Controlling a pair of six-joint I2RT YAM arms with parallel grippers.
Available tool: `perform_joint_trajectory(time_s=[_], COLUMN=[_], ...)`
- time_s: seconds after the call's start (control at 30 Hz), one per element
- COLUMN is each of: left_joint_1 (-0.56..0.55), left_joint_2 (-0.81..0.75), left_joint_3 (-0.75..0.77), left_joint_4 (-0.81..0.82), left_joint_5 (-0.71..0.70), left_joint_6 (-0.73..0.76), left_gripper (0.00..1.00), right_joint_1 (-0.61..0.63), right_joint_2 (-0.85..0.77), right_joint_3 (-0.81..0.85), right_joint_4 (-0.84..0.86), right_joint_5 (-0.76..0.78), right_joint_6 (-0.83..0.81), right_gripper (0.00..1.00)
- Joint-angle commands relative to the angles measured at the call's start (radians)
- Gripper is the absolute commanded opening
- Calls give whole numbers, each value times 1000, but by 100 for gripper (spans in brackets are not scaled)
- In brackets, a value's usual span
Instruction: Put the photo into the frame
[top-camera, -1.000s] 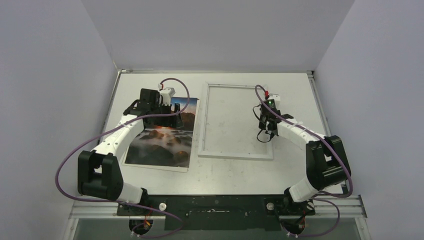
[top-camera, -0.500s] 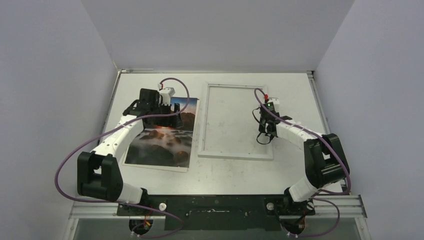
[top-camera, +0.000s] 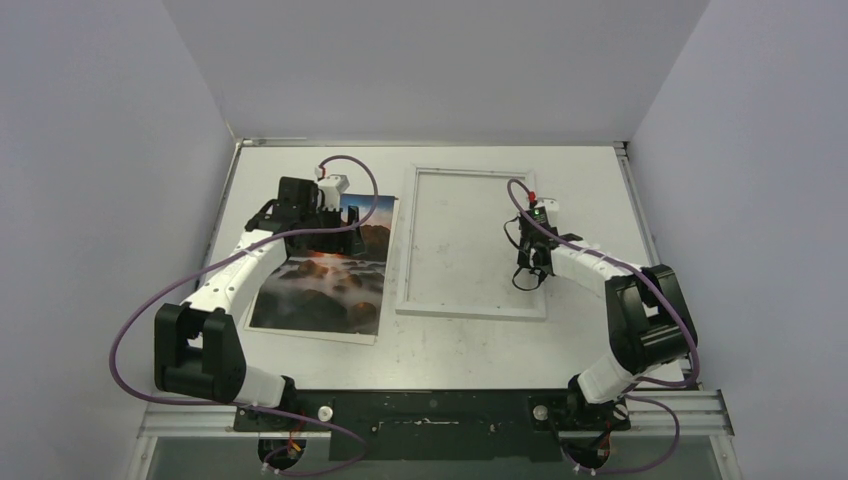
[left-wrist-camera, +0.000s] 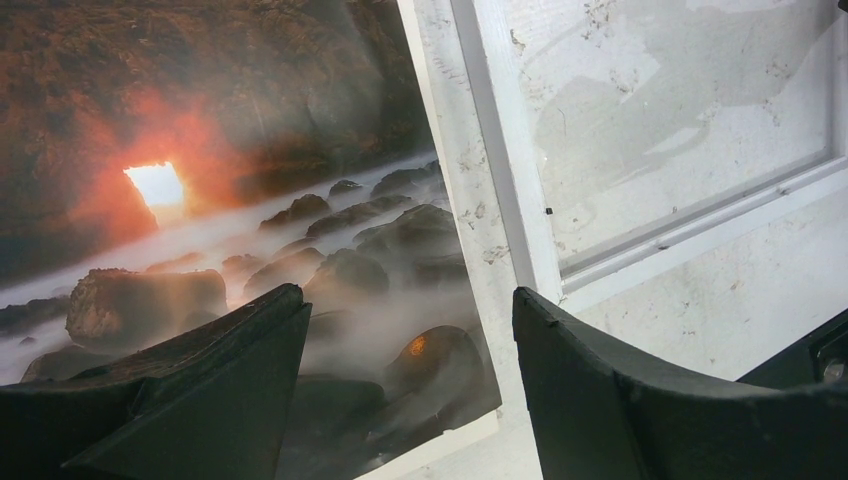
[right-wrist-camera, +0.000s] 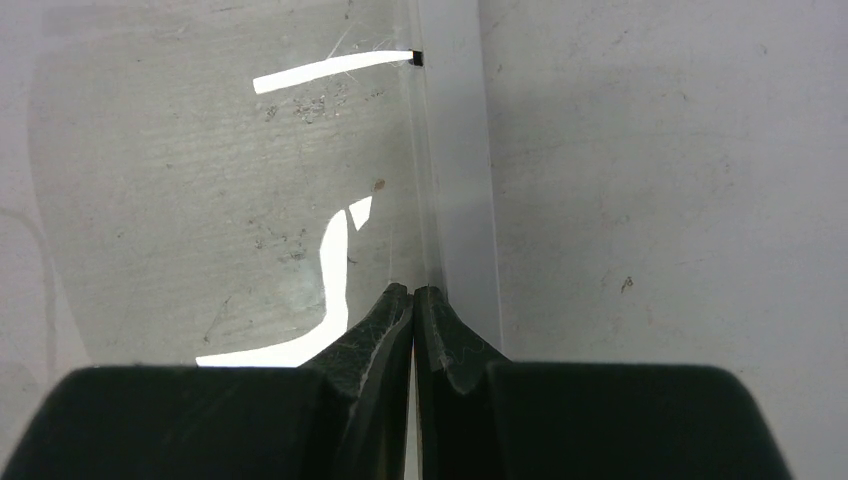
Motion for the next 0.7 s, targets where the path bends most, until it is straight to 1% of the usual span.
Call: perform_joint_trajectory(time_s=[0.0, 0.2, 0.43, 0.67], left_joint_1=[8, 8, 9, 10], left_joint_2=[-36, -37, -32, -31], left_joint_3=[35, 38, 43, 48], left_joint_4=[11, 6, 8, 7], left_joint_5=[19, 17, 19, 19], left_joint_6=[13, 15, 15, 15], left_gripper=[73, 73, 73, 72], right_joint_1=[0, 40, 68, 74], right_joint_2=[-30, -100, -215, -254], right_joint_3=[16, 36, -20, -60], right_joint_4=[-6, -71, -147, -214], right_joint_5=[32, 46, 40, 27], right_joint_6=[4, 2, 33, 55], right_gripper=[5, 6, 6, 6])
